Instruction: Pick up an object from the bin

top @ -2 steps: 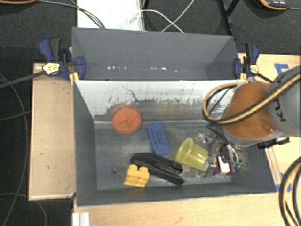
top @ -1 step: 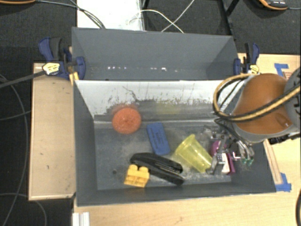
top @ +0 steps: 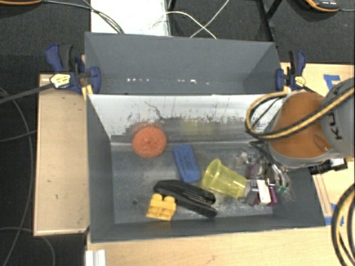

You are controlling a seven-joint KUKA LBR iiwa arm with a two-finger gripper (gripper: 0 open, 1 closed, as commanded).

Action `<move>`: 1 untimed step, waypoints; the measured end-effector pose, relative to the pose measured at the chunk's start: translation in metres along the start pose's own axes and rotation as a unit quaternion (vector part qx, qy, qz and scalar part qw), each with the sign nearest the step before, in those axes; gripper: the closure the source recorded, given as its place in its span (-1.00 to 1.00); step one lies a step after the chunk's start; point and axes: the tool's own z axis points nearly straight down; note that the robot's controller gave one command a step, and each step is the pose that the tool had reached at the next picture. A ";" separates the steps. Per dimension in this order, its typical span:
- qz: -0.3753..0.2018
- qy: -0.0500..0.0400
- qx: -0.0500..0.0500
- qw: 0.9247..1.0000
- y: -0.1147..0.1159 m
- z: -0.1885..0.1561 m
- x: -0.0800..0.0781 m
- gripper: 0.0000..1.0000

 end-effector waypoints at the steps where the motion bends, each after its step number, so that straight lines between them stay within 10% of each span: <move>1: 0.015 -0.005 0.000 1.000 0.004 0.034 0.024 -1.00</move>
Offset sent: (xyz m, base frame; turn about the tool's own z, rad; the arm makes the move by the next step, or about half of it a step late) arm 0.0079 0.0062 -0.0343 0.1492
